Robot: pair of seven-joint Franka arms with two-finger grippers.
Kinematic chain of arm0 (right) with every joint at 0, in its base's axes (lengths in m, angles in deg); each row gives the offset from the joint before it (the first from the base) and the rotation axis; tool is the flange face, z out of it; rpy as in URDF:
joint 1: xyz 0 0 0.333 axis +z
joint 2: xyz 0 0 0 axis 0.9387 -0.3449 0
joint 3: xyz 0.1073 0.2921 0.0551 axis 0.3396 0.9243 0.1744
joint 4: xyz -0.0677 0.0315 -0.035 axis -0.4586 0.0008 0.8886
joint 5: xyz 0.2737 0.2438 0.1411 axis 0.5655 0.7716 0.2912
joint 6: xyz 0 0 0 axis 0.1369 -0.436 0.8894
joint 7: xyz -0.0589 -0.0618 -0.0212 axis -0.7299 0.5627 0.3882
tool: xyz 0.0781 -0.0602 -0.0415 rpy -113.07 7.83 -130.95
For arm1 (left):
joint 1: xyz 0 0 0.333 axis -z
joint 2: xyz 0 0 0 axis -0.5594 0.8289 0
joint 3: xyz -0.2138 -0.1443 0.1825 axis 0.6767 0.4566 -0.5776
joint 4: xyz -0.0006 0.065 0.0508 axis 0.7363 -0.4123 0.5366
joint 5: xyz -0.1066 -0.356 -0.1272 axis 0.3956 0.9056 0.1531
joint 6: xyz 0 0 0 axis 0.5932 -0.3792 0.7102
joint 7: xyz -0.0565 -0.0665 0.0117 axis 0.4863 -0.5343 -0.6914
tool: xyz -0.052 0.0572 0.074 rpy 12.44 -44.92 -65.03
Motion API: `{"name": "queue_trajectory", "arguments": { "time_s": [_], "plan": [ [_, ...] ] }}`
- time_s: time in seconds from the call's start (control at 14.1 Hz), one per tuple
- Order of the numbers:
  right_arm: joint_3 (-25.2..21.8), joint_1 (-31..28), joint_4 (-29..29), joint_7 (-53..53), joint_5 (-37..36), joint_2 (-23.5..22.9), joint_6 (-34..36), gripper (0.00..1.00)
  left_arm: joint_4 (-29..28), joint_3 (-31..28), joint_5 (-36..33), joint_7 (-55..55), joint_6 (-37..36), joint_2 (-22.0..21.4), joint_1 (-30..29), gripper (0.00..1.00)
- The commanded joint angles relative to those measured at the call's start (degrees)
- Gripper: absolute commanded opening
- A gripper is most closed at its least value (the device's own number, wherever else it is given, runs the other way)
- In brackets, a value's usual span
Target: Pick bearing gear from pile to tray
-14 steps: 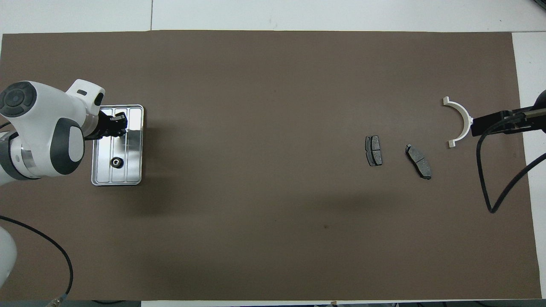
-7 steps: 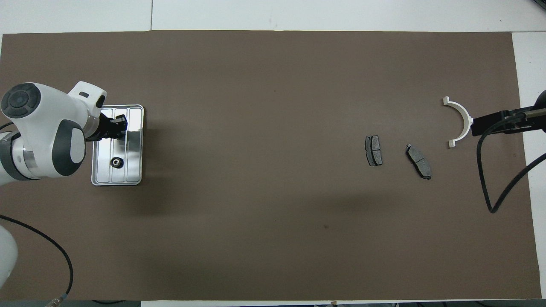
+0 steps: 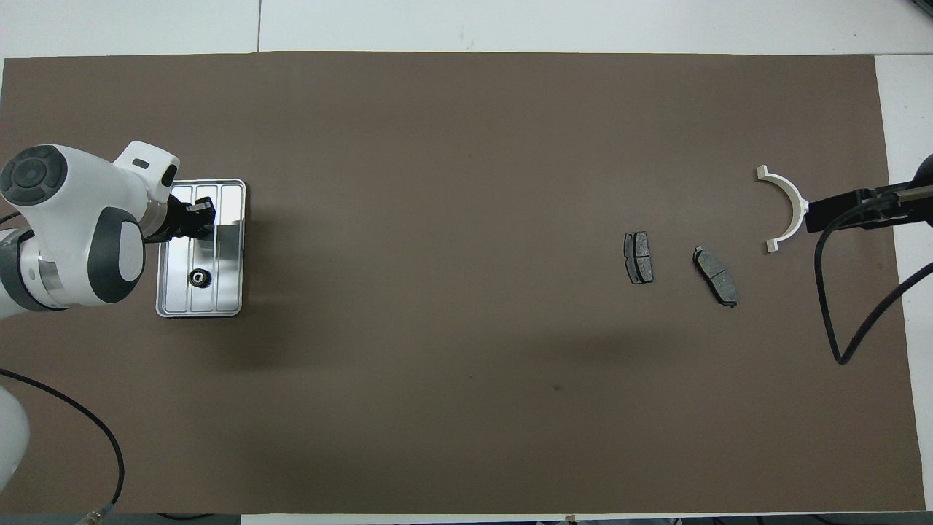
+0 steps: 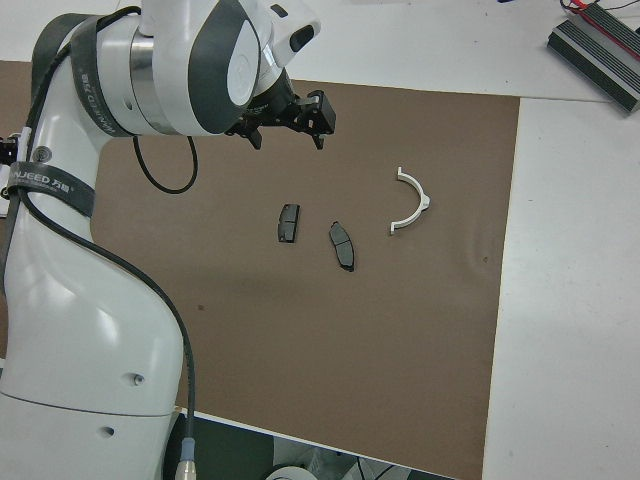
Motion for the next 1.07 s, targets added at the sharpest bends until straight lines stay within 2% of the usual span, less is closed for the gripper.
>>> {"name": "queue_trajectory", "arguments": {
  "time_s": [0.0, 0.07, 0.21, 0.28, 0.43, 0.64, 0.85, 0.99],
  "plan": [
    [-0.04, -0.27, 0.70, -0.44, 1.46, 0.77, -0.56, 1.00, -1.99, 0.54, -0.89, -0.39, 2.65, -0.01, -0.81, 0.68],
    [-0.04, -0.27, 0.70, -0.44, 1.46, 0.68, -0.57, 1.00, -1.30, 0.46, -0.89, -0.48, 1.60, -0.01, -0.89, 1.00],
    [-0.04, -0.27, 0.70, -0.53, 1.46, 0.68, -0.65, 1.00, 0.90, 0.46, -0.89, -0.39, -1.46, -0.44, -0.81, 1.00],
    [-0.04, -0.27, 0.70, -0.44, 1.46, 0.68, -0.57, 1.00, 2.74, 0.46, -0.80, -0.57, -5.49, -1.84, -0.89, 1.00],
    [-0.04, -0.27, 0.62, -0.35, 1.46, 0.77, -0.57, 1.00, 5.91, 0.54, -0.89, -0.74, -14.19, -5.96, -2.29, 1.00],
    [-0.04, -0.35, 0.61, -0.35, 1.46, 0.68, -0.57, 1.00, 7.76, 0.54, -0.89, -0.83, -24.57, -12.56, -2.21, 1.00],
    [-0.04, -0.35, 0.61, -0.26, 1.37, 0.68, -0.65, 1.00, 11.79, 0.72, -0.80, -1.01, -34.41, -15.82, -1.86, 1.00],
    [-0.04, -0.44, 0.61, -0.35, 1.37, 0.77, -0.57, 1.00, 11.89, 0.81, -0.71, -0.92, -37.86, -18.98, -1.95, 1.00]
  ]
}}
